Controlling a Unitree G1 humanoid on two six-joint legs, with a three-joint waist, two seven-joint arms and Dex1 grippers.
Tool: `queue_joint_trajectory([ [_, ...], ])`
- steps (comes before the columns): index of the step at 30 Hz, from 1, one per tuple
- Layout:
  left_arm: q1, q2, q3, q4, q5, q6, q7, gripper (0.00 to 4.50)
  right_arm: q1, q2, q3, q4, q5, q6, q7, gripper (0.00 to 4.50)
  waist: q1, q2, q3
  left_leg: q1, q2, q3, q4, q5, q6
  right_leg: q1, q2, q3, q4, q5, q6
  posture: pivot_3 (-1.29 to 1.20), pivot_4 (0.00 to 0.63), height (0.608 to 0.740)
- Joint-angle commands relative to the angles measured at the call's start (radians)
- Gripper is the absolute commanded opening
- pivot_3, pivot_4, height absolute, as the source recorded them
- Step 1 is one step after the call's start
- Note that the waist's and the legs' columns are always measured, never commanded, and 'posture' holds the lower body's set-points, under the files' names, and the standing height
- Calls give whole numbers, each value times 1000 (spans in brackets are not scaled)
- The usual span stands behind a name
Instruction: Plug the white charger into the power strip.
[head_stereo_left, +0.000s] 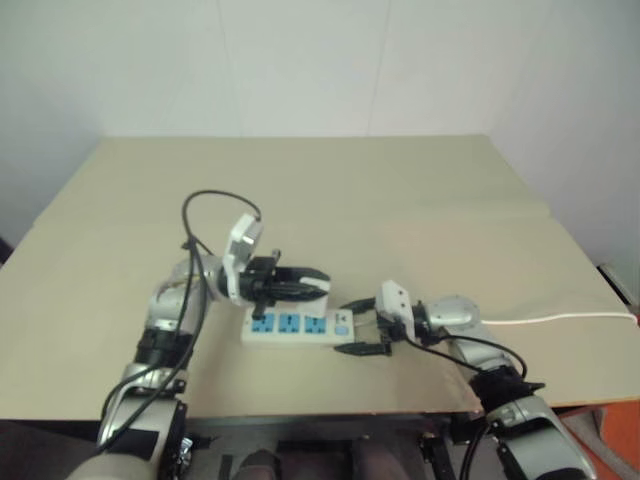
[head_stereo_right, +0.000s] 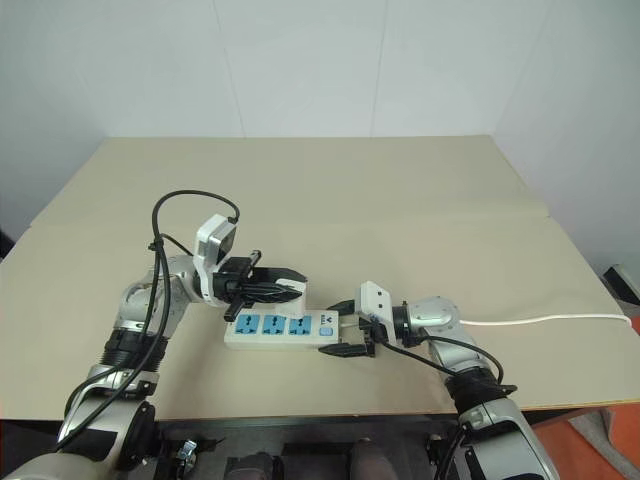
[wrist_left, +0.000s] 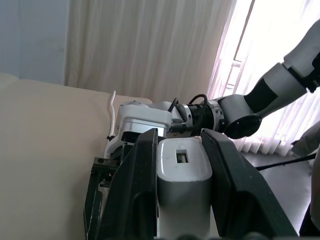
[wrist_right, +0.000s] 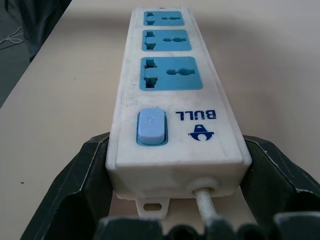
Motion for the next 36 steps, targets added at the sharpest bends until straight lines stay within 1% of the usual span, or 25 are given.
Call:
queue_joint_trajectory([
  [1,-13,-2,-45,48,17,-101,-8,1016,11,9,-2,-67,16,-6,-7,3418,0,0,0,0,0,0,0,0,0,0,0,0,0,0,0,0,150,740],
  [9,29,9,-91,101,19,-182,-8,1016,30,-1,-11,-100,12,-1,-34,3418,0,0,0,0,0,0,0,0,0,0,0,0,0,0,0,0,150,740],
  [16,47,-9,-91,132,45,-222,-8,1016,34,0,-5,-104,10,-1,-43,3418,1,0,0,-1,0,0,0,0,0,0,0,0,-1,0,0,0,150,740],
  [23,38,-26,-61,158,46,-224,8,1016,26,1,-2,-91,2,-6,-42,3418,1,0,0,0,0,0,0,0,0,0,0,0,0,0,0,0,150,740],
  [36,30,-50,-70,249,107,-297,7,1016,33,1,3,-94,-9,-12,-48,3418,0,0,0,0,0,0,0,0,0,1,1,0,-1,0,0,0,150,740],
])
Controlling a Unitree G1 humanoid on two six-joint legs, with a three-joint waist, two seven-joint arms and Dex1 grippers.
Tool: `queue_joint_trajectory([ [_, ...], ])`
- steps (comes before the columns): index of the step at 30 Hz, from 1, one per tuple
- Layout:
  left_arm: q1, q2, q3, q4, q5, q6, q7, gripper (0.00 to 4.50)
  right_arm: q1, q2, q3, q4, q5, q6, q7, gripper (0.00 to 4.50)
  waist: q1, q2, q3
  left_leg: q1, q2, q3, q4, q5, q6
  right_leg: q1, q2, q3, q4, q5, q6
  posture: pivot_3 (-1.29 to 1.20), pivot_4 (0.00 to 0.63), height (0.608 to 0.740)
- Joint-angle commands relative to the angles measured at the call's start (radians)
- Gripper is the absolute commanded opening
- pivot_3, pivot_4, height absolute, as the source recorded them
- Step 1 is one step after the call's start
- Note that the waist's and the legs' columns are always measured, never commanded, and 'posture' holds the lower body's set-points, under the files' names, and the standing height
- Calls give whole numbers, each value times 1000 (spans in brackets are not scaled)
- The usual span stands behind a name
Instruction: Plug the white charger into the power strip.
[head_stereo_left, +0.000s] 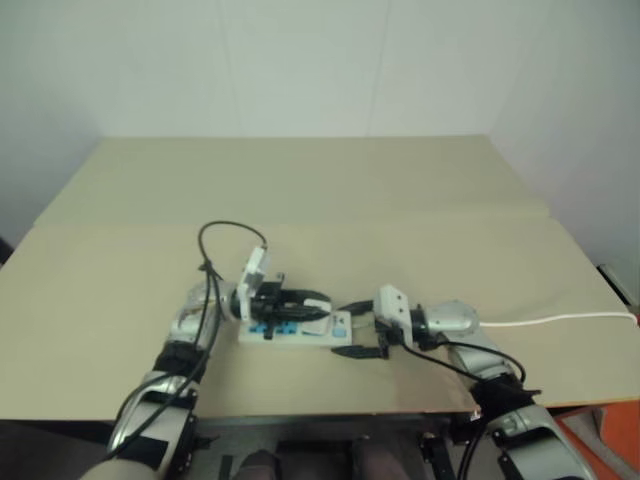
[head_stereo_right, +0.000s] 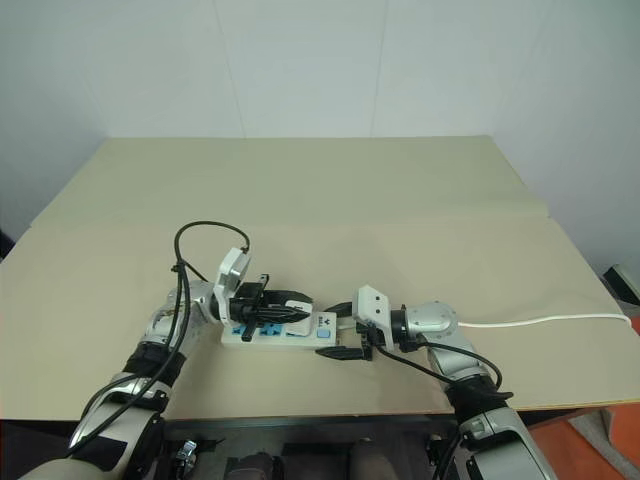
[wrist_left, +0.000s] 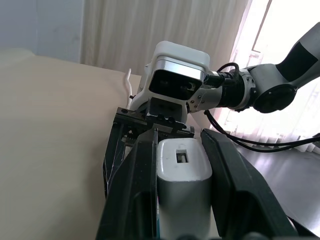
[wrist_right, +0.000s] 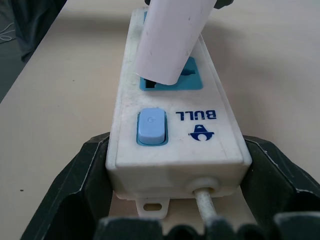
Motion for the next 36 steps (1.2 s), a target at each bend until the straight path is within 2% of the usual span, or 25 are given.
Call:
queue_joint_trajectory([
  [1,-9,6,-9,29,47,-33,-2,1016,-3,3,4,-38,0,-19,-6,3418,0,0,0,0,0,0,0,0,0,0,0,0,0,0,0,0,150,740],
  [9,66,43,-32,-71,22,-56,-13,1016,4,11,-1,-36,2,-40,-8,3418,-3,0,-1,2,0,0,0,0,0,1,0,0,0,0,0,0,150,740],
  [14,136,44,5,-130,31,-131,33,1016,5,13,-2,-30,0,-59,-4,3418,-2,0,-1,2,1,0,-2,0,0,1,1,1,-1,0,0,0,150,740],
  [25,173,52,21,-19,59,-198,95,1016,-11,11,0,-9,-8,-84,0,3418,-1,0,-4,4,1,1,-2,0,0,3,1,1,0,0,0,0,150,740],
  [28,172,56,2,3,75,-207,86,1016,-7,11,0,-12,-9,-86,-1,3418,-1,1,-5,8,1,1,-2,0,0,8,1,0,-1,0,0,0,150,740],
  [32,147,59,-15,53,75,-173,65,1016,0,10,1,-18,-14,-89,-4,3418,-1,1,-6,21,1,1,-8,0,0,20,1,0,-8,-1,1,0,150,740],
  [36,120,57,-30,111,98,-184,56,1016,0,10,5,-21,-21,-94,-14,3418,-1,0,-8,21,1,1,-8,0,0,20,1,0,-8,-1,2,0,150,740],
])
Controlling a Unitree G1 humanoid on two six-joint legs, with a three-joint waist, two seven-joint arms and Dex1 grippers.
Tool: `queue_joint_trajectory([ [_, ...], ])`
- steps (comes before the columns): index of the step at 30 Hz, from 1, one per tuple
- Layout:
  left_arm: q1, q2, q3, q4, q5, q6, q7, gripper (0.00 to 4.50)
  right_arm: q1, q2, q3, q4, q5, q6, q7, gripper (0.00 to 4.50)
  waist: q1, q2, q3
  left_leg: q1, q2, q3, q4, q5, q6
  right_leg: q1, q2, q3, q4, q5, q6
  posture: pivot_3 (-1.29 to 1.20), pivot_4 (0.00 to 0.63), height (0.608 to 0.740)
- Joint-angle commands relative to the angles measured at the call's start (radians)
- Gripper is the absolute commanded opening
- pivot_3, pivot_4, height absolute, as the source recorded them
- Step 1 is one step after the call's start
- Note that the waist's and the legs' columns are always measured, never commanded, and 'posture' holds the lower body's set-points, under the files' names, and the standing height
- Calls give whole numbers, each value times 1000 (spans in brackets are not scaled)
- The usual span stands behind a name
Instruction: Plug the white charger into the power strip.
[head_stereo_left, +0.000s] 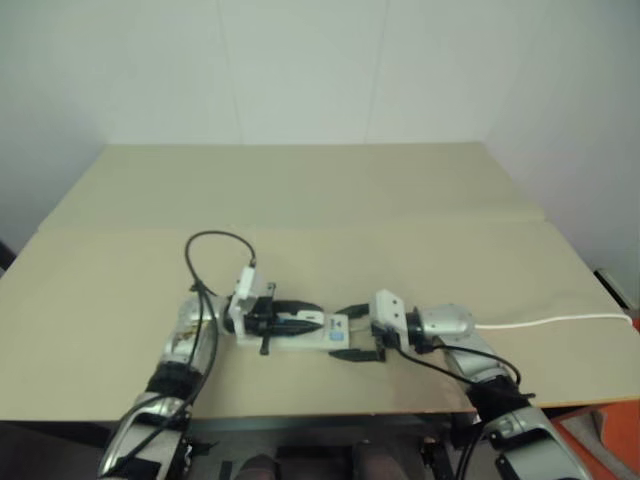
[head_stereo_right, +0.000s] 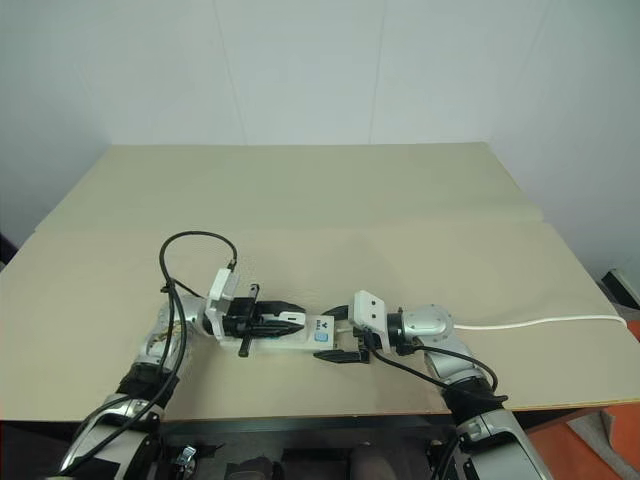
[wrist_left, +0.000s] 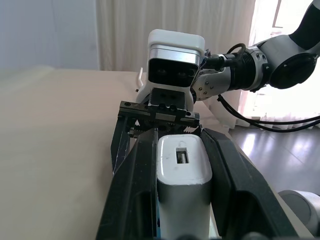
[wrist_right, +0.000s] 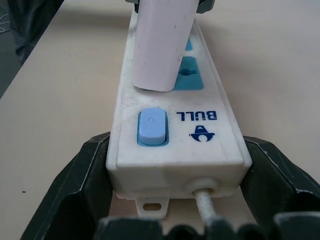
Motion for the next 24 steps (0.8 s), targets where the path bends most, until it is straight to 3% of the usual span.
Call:
queue_joint_trajectory([
  [1,16,35,-19,137,100,5,30,1016,-7,-4,-8,-43,9,-53,1,3418,0,0,-2,0,0,0,0,0,0,0,0,0,0,0,0,0,150,740],
  [7,-4,30,-3,160,78,1,22,1016,-2,-5,-3,-46,9,-55,-12,3418,0,0,-8,1,0,0,0,0,0,1,0,0,0,-2,4,0,150,740],
  [17,1,29,43,96,57,-11,-12,4281,-14,-2,-2,-29,9,-62,-20,3418,0,4,-10,0,0,0,-3,0,0,0,0,1,-2,-3,5,0,150,740],
  [18,-2,34,49,88,53,-5,-17,4458,-15,-2,-2,-27,9,-63,-19,3418,0,4,-10,0,0,0,-3,0,0,0,0,1,-2,-3,5,0,150,740],
  [24,-14,101,81,0,16,65,-41,4458,-23,-4,-3,-26,8,-59,-18,3418,-2,3,-9,-2,0,0,-3,0,0,-3,0,1,-2,-3,5,0,150,740],
])
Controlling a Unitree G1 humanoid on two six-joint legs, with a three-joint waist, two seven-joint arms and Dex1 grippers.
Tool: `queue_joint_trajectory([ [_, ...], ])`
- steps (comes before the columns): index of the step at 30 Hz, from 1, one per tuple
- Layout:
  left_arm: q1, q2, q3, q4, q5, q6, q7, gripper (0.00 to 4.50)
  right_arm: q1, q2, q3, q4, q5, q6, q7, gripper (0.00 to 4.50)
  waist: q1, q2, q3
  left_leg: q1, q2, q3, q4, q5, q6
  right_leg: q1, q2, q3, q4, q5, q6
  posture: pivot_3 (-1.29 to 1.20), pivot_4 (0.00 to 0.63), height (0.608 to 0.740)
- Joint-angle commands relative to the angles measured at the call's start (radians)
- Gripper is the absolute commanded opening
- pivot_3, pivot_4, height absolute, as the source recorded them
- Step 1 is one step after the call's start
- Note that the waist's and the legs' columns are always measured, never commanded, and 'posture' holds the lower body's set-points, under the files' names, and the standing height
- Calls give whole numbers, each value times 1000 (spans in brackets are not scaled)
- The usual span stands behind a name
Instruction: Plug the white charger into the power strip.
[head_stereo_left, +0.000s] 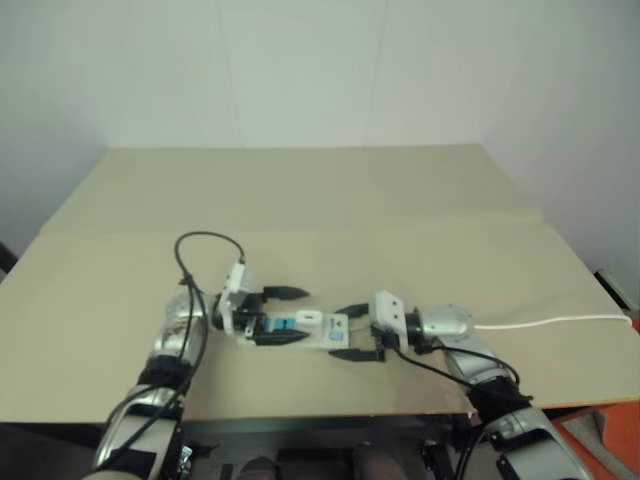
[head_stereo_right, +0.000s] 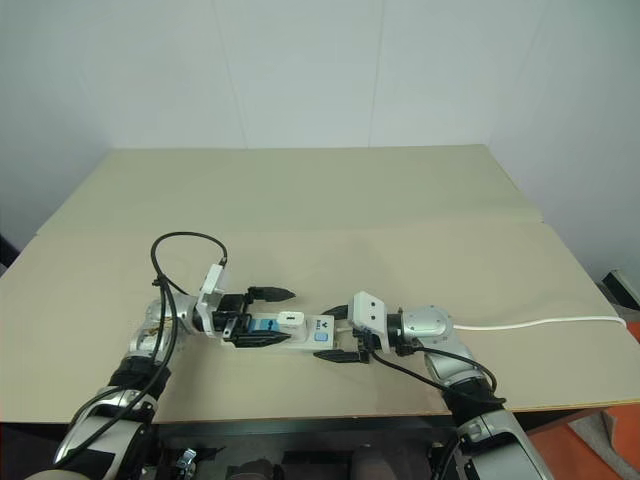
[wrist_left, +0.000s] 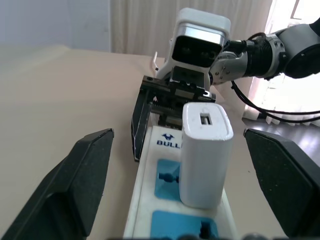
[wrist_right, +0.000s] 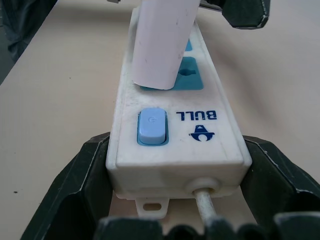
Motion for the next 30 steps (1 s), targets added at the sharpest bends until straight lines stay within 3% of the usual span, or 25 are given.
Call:
queue_joint_trajectory([
  [1,3,63,29,-84,-10,40,0,4458,-24,-2,-13,-32,20,-12,8,3418,0,0,1,-1,0,0,0,0,0,-1,0,0,0,0,0,0,150,740],
  [5,16,148,78,-171,-13,22,25,4458,-41,-5,-26,-37,46,70,9,3418,0,-1,2,-3,0,-1,0,0,0,-2,0,-1,-2,4,-6,0,150,740],
  [6,19,163,93,-183,-23,23,24,4500,-43,-8,-28,-42,48,84,8,4136,1,-1,2,-3,1,-1,0,0,0,-2,0,-1,-2,4,-7,0,150,740],
  [8,22,197,127,-207,-45,41,28,4500,-45,-19,-36,-60,64,108,23,4466,2,-1,2,-3,1,-1,0,0,0,-2,0,-1,-2,4,-7,0,150,740],
  [15,96,330,211,-312,-94,124,13,4500,-1,-101,-117,-183,91,85,-20,4466,4,0,3,-6,1,-1,0,0,0,-3,-1,-3,-5,4,-6,0,150,740],
  [20,228,438,282,-380,-104,119,-9,4500,105,-294,-225,-358,215,176,92,4466,10,0,4,-13,0,-1,-1,0,0,-10,-2,-3,-5,4,-6,0,150,740],
  [24,307,482,336,-408,-113,116,-6,4500,201,-431,-317,-428,266,206,130,4466,16,0,4,-16,1,0,0,0,0,-14,-2,-3,-4,4,-6,0,150,740],
  [30,364,505,378,-431,-131,130,1,4500,315,-533,-435,-501,326,260,129,4466,19,0,4,-16,2,2,0,0,0,-15,-2,-2,-5,0,-1,0,150,740],
])
